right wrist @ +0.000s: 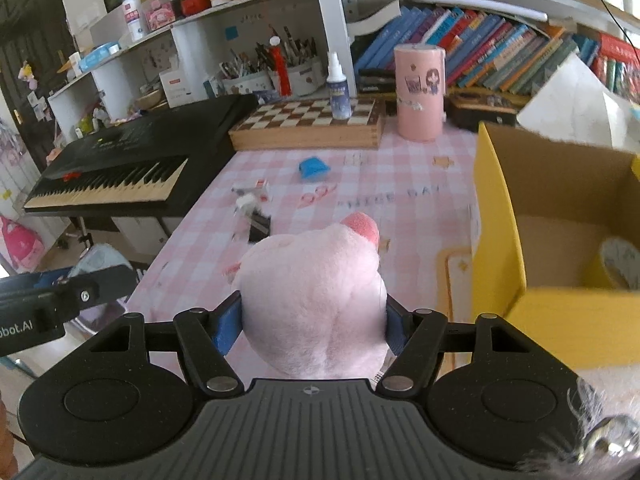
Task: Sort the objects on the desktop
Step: 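Lift and carry the toy car and pink plush over the yellow box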
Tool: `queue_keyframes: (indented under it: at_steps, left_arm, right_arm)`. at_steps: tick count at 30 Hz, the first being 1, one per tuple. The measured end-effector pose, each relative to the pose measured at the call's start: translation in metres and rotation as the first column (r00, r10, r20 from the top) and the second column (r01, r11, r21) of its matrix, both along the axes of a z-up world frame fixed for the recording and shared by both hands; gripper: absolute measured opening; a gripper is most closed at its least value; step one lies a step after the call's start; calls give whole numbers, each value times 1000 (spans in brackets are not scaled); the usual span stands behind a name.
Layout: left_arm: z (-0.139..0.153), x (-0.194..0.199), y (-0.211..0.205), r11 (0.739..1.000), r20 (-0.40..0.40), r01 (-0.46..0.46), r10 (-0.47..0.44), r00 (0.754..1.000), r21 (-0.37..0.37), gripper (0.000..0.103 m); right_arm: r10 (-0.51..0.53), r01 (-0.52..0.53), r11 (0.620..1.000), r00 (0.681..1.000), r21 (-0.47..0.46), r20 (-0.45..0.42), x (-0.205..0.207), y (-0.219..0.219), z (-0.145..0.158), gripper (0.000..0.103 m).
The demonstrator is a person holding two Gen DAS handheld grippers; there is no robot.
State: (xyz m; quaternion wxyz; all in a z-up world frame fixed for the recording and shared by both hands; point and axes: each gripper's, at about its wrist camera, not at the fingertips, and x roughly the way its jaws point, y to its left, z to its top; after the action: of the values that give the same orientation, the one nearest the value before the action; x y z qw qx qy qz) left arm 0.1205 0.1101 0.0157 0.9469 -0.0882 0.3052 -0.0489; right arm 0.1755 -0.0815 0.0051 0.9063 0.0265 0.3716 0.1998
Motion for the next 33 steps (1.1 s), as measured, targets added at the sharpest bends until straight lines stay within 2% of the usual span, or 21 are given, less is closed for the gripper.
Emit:
queue_keyframes:
  at_steps: [10,17,26,33]
  left_arm:
    - [5,-51,-7,999,3,53,-53,999,-12,44]
    - [0,-78,-22,990,-12,140,-141,990,-25,44]
    - [-5,-89,-61,948,-20,312,-313,949,-61,44]
    - [-8,-85,-98,908,-19,411,-414,910,-76,44]
  right_arm:
    - [-29,29,1000,1000,9,-7,-65,-5,1,66]
    - [-99,99,995,995,5,-7,-114,-23,-3,66]
    - [-290,290,957,956,-8,-45,-157,-71,-7,66]
    - [-386,386,923,920,-18,-62,-176,-104,-12,66]
